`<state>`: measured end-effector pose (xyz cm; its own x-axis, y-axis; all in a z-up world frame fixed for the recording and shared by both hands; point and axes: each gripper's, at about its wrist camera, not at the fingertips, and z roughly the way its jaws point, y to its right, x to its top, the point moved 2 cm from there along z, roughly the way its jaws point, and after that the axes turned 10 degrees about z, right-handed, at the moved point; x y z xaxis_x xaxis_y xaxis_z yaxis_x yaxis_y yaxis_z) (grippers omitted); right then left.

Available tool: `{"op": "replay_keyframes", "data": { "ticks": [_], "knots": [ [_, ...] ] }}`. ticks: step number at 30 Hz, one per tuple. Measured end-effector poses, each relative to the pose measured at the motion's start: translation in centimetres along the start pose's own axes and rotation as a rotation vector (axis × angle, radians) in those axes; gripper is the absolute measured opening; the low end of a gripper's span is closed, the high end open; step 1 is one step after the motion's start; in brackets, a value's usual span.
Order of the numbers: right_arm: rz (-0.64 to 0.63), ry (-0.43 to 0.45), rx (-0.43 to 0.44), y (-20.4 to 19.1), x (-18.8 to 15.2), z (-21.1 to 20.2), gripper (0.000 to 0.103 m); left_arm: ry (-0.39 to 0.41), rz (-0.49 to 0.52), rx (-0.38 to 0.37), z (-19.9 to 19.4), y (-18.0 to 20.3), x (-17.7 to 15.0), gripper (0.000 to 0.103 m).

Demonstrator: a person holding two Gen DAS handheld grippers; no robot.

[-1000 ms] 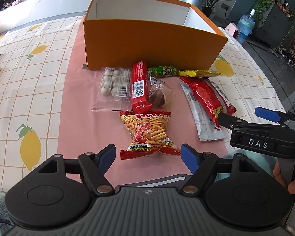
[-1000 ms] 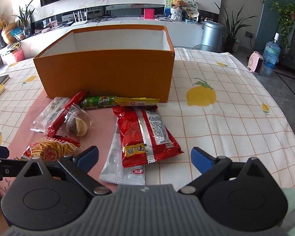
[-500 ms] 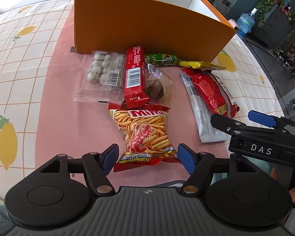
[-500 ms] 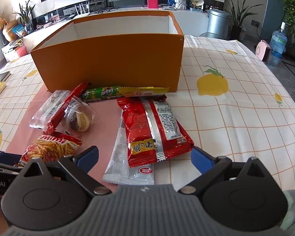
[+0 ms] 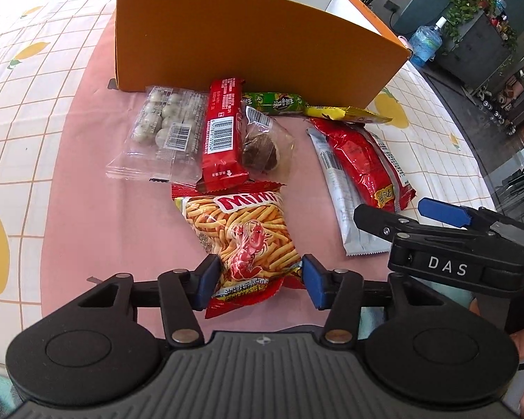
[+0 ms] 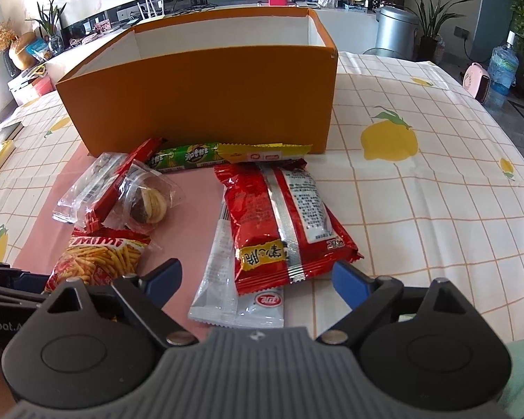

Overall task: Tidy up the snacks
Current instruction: 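Grasp the red MiMi bag with the left gripper while the right gripper grasps the red-and-white bag, then lift both held bags and carry them over the orange box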

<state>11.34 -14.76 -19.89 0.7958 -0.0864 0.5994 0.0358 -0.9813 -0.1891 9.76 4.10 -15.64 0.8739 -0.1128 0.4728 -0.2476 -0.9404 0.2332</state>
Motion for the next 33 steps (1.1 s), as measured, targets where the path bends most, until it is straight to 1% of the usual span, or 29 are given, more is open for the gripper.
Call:
{"op": "replay_keyframes", "data": {
  "ticks": [4,8,13,16,19,20,23,25,28,31,33],
  "knots": [
    [0.010,0.004,0.010,0.2,0.0,-0.1,0.089,0.018,0.002,0.005,-0.5,0.0,-0.1,0.051],
    [0.021,0.003,0.027,0.4,0.0,-0.1,0.083,0.033,-0.004,0.004,-1.1,-0.3,-0.3,0.049],
    [0.029,-0.005,0.028,0.4,0.2,0.2,0.083,0.058,-0.015,-0.004,-2.3,-0.7,-0.3,0.047],
    [0.066,0.012,0.007,0.9,0.5,0.3,0.084,0.081,-0.006,-0.027,-3.2,-0.5,-0.3,0.046],
    [0.095,0.047,0.000,1.2,1.2,0.2,0.084,0.107,0.006,-0.037,-4.1,-0.3,-0.2,0.046],
    [0.090,0.061,-0.010,1.1,1.4,0.1,0.085,0.115,0.007,-0.041,-4.3,-0.3,-0.2,0.046],
    [0.045,0.090,-0.028,0.6,2.4,0.3,0.095,0.131,0.002,-0.042,-4.8,-0.4,0.1,0.046],
    [-0.010,0.072,-0.024,0.2,3.3,0.9,0.096,0.140,0.002,-0.041,-5.0,-0.3,0.3,0.046],
    [-0.085,0.027,-0.058,-0.2,4.3,2.4,0.096,0.150,0.000,-0.036,-5.2,-0.3,0.8,0.046],
    [-0.083,-0.028,-0.064,0.4,5.1,3.8,0.096,0.156,-0.005,-0.027,-5.2,-0.4,1.1,0.046],
    [-0.055,-0.055,-0.046,1.0,5.3,4.5,0.092,0.159,-0.010,-0.024,-5.2,-0.5,1.4,0.046]
  ]
}}
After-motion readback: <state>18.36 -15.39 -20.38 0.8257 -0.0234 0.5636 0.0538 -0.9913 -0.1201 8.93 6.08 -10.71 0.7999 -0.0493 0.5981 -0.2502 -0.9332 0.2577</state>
